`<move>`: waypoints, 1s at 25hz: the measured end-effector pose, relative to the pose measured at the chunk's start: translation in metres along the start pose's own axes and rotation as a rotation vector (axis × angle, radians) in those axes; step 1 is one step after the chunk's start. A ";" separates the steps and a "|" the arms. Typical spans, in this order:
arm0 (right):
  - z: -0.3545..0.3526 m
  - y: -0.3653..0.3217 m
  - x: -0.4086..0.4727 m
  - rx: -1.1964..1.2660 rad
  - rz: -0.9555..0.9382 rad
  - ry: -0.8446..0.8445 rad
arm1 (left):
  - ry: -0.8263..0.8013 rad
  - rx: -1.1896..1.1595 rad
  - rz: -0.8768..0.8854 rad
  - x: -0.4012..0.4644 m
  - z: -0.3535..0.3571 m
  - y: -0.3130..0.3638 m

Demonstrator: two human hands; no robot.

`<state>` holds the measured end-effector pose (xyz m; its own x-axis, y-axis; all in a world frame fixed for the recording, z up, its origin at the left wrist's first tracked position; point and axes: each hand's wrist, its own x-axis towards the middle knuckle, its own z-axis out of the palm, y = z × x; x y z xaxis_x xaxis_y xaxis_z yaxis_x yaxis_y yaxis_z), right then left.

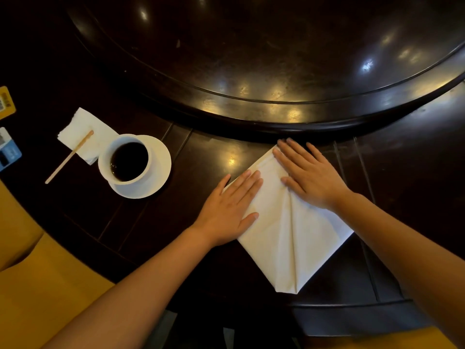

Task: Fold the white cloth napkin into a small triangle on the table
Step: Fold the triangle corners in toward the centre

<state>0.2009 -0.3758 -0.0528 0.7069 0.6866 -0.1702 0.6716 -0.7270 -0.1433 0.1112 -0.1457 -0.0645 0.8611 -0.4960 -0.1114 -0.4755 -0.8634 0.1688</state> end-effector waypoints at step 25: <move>0.002 0.008 -0.001 -0.041 -0.027 -0.029 | 0.118 -0.022 -0.120 0.010 0.002 0.043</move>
<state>0.2052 -0.3825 -0.0553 0.6823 0.7046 -0.1948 0.6991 -0.7068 -0.1078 0.0994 -0.1882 -0.0608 0.9272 -0.3741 -0.0165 -0.3651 -0.9129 0.1823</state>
